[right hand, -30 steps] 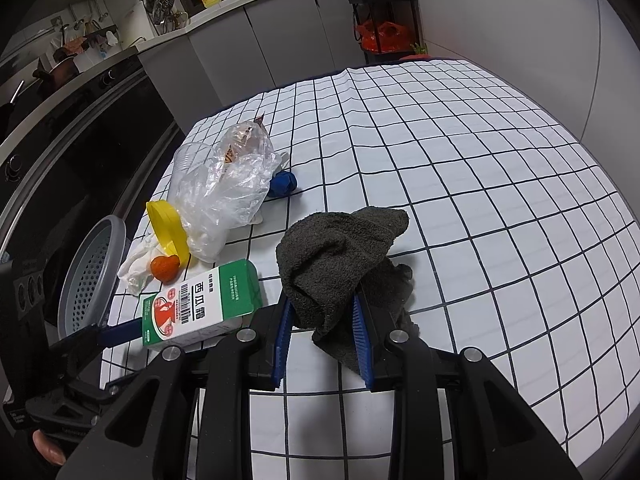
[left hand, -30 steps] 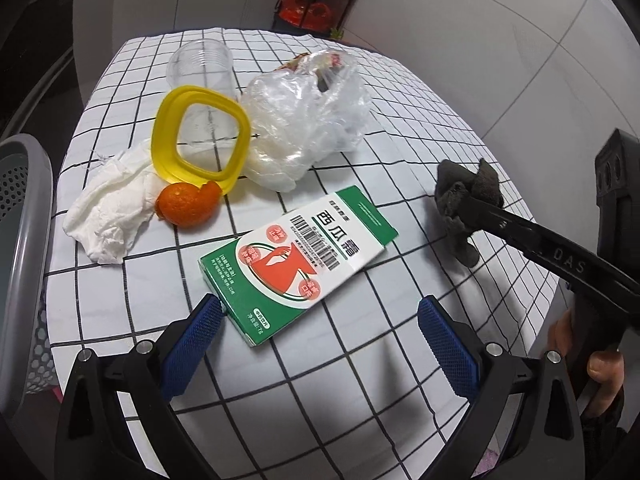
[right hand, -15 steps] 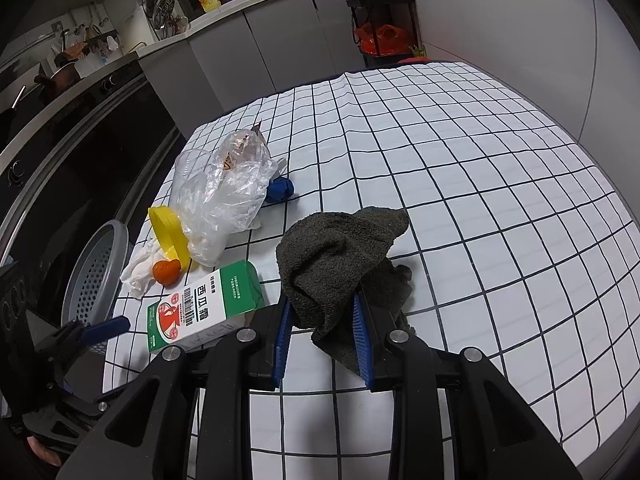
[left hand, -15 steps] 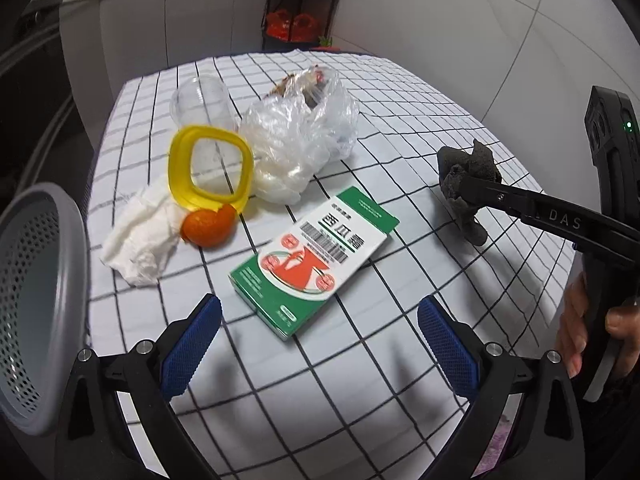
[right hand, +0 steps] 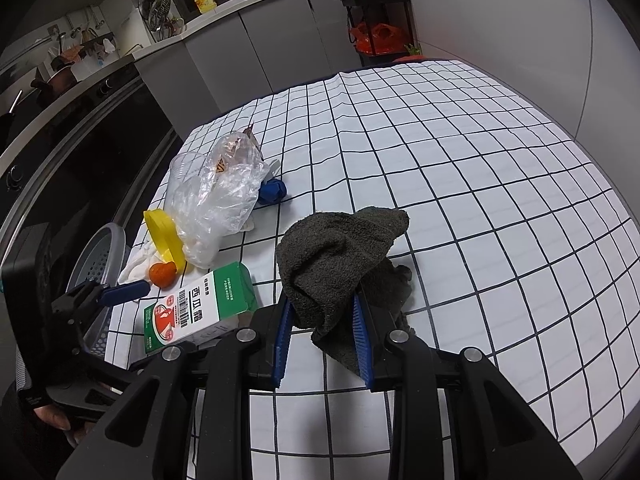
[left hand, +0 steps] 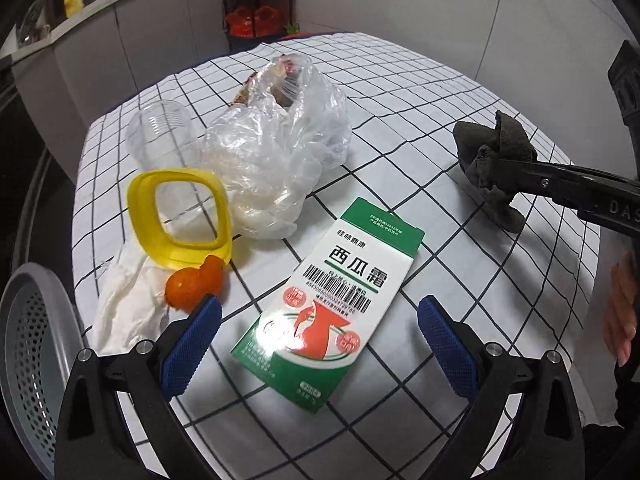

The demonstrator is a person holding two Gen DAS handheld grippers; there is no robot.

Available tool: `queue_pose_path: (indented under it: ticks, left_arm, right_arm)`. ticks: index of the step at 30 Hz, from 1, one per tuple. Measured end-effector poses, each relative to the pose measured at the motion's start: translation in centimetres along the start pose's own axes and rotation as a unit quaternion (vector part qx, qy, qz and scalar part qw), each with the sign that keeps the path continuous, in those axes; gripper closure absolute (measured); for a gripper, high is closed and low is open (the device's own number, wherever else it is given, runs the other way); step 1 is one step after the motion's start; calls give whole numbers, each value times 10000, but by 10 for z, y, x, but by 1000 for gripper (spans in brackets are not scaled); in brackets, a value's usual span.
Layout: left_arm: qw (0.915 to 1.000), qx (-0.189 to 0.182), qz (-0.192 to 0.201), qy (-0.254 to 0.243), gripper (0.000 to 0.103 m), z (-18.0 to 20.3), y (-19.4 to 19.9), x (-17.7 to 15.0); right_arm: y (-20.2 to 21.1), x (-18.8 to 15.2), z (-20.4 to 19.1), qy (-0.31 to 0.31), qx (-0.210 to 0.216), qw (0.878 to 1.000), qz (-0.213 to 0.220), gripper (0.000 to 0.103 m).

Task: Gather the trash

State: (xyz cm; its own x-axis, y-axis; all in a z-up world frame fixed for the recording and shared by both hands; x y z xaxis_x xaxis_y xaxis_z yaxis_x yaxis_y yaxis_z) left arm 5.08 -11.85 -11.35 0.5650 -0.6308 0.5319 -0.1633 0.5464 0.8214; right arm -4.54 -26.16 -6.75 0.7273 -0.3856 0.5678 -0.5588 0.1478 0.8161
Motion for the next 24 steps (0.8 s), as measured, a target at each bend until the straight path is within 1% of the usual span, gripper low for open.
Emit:
queue_pose_path:
  ticks: [4,7,9,11,12,13,14,16,17,19,22,24]
  left_arm:
    - [9998,-116,-181,-60,7,0,-12,4]
    - [9992,-265,-304,6,7,-3,-20,3]
    - [9991,-323,-290,34,8,-2,-21,3]
    - [9993,-298,-238,-1,13,0,-20,3]
    - [9993,-285,-232,-16,19,1,-20,3]
    - [9993,-273,-235,-24,22,2,-21,3]
    - [9995,-232,-225,-35,24,3,-21,3]
    - [9995,-195,-225,-37,33,4,-21,3]
    - [9996,-198,-207,-19,34,4,-20,3]
    - [9996,-229,-161,50,42,4,-17,3]
    - [9995,-237,-85,193,48,4,-13,2]
    - [9993,-215,-13,291,48,4,-8,0]
  right_arm:
    - [-1,0,-1,-3,-5,10000,-14,76]
    - [-1,0,-1,0,-8,10000,-23,76]
    - [-1,0,-1,-2,-13,10000,-21,76]
    - [-2,0,-1,1,-12,10000,-22,76]
    - [-2,0,-2,7,-14,10000,-22,76]
    - [-2,-1,-2,10,-15,10000,-27,76]
    - [-3,-1,-3,13,-12,10000,-29,76]
    - [-3,-2,-4,24,-13,10000,-27,76]
    - [-3,-2,-4,26,-10,10000,-27,76]
    - [-2,-2,-5,29,-12,10000,-25,76]
    - [-1,-2,-5,26,-16,10000,-15,76]
    - [1,-2,-6,35,-16,10000,-3,76]
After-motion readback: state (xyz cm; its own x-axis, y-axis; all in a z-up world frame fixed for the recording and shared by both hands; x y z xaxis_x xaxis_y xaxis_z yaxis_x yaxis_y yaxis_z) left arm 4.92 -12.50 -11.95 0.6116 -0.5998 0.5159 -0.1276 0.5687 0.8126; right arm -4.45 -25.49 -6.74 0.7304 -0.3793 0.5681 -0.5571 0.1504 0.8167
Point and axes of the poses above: each gripper's, at about its wrist camera, not at the fingertips, and y roughly against the way its jaws point, z to its right, x to its top, the point moved 1 cm from there along -y, roughly the way its jaws point, and after that the axes turned 12 degrees about -x, right-handed, at the moved point
